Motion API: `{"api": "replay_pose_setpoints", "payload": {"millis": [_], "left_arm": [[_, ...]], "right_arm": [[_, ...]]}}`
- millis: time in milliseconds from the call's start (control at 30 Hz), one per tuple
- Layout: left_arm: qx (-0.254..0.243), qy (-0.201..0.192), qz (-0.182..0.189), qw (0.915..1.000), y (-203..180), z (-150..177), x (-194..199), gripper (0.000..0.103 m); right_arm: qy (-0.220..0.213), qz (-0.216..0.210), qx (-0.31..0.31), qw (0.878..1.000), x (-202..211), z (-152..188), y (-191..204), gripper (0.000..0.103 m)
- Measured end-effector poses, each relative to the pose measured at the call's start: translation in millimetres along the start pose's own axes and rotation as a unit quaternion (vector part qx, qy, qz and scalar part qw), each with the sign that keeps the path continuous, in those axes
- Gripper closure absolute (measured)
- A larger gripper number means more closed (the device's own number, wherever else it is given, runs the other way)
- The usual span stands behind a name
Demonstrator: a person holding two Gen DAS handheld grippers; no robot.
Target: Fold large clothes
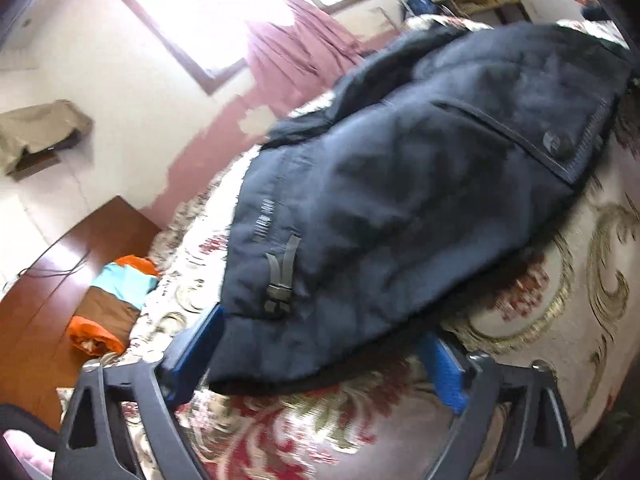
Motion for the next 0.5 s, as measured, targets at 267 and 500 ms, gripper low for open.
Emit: {"api": "replay_pose_setpoints", "payload": {"millis": [267, 500], "left_arm": [[0.034, -0.025, 0.022, 0.9989, 12.4, -2.2, 12.4, 0.016], [0.007, -0.022, 0.017, 0.9996, 0.9, -1.7, 12.1, 0.03]], "right_arm": [[-0.032, -0.074, -0.095, 0.992, 12.7, -17.6, -23.8, 0.077], [-0.047, -0.078, -0.122, 0.988, 4.1, -29.7, -44.2, 0.079]]}}
Point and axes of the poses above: each gripper's, at about its wrist camera, not at the fingertips, and x roughly against the way its jaws point, y to its left, z to its underside, the point moved 6 cm from there along -x, roughly the way its jaws point, and after that the axes turned 6 degrees about z, right-handed, at the moved point
